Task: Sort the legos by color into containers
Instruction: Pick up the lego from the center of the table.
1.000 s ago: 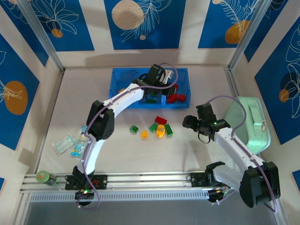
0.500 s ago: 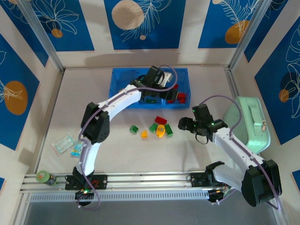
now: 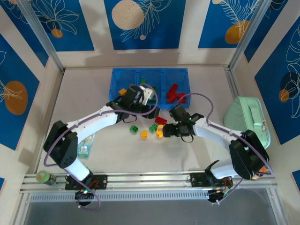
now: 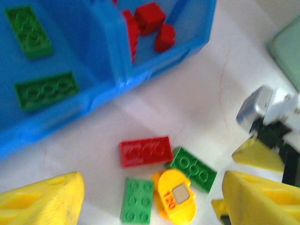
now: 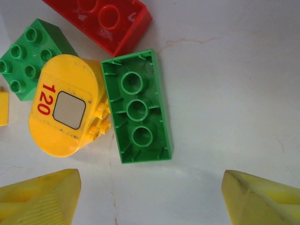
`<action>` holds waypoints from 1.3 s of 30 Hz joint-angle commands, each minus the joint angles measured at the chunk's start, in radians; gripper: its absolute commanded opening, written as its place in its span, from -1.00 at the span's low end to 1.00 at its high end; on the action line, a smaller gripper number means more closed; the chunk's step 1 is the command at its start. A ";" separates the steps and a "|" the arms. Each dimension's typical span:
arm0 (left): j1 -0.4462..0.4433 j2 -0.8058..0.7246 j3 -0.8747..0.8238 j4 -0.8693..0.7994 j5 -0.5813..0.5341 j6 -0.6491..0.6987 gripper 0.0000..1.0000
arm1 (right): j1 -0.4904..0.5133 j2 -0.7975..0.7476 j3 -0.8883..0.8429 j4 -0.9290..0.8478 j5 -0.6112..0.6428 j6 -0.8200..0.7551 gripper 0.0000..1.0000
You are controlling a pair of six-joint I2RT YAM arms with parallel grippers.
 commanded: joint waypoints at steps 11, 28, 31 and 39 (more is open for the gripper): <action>0.016 -0.297 -0.370 0.062 -0.110 -0.078 0.44 | 0.023 0.188 0.146 -0.085 0.094 -0.016 0.32; 0.033 -0.479 -0.519 0.029 -0.173 -0.095 0.38 | 0.056 0.273 0.171 -0.117 0.116 0.025 0.06; 0.035 -0.494 -0.530 0.028 -0.174 -0.095 0.37 | 0.048 0.240 0.140 -0.098 0.099 0.034 0.06; 0.035 -0.518 -0.551 0.032 -0.176 -0.100 0.37 | 0.011 0.178 0.067 -0.013 0.023 0.032 0.07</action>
